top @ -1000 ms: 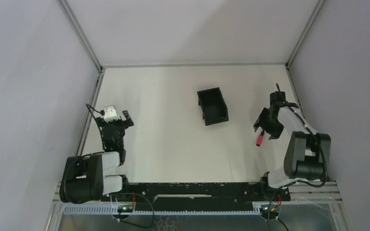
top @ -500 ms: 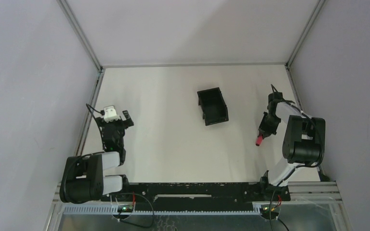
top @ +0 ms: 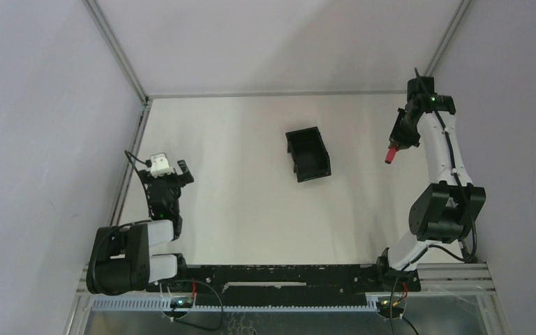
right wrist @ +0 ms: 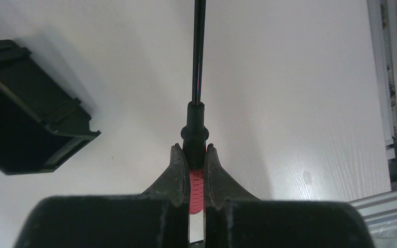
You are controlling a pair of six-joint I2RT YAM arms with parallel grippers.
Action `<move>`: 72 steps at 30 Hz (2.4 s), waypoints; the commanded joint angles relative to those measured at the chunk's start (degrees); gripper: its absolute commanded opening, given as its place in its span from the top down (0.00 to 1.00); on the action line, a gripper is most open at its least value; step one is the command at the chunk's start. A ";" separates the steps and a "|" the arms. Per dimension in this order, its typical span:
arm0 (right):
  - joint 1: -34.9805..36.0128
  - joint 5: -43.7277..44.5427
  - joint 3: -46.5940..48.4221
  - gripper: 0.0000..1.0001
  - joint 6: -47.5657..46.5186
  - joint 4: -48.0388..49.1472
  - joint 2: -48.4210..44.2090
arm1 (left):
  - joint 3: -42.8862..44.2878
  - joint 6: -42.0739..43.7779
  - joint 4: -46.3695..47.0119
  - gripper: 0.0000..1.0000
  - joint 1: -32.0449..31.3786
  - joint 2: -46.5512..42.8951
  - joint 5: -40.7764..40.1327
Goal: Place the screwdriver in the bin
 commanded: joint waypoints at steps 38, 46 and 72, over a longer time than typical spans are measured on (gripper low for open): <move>37.95 6.83 11.71 0.86 -26.02 16.17 25.22 | 2.04 0.94 1.77 0.00 -0.23 -0.48 -0.44; 37.95 8.72 13.30 0.52 -24.15 14.02 25.69 | 2.10 0.95 1.77 0.00 -0.25 -0.49 -0.40; 34.23 4.03 -36.94 0.00 -4.21 41.42 -36.83 | 2.08 0.95 1.77 0.00 -0.24 -0.55 -0.40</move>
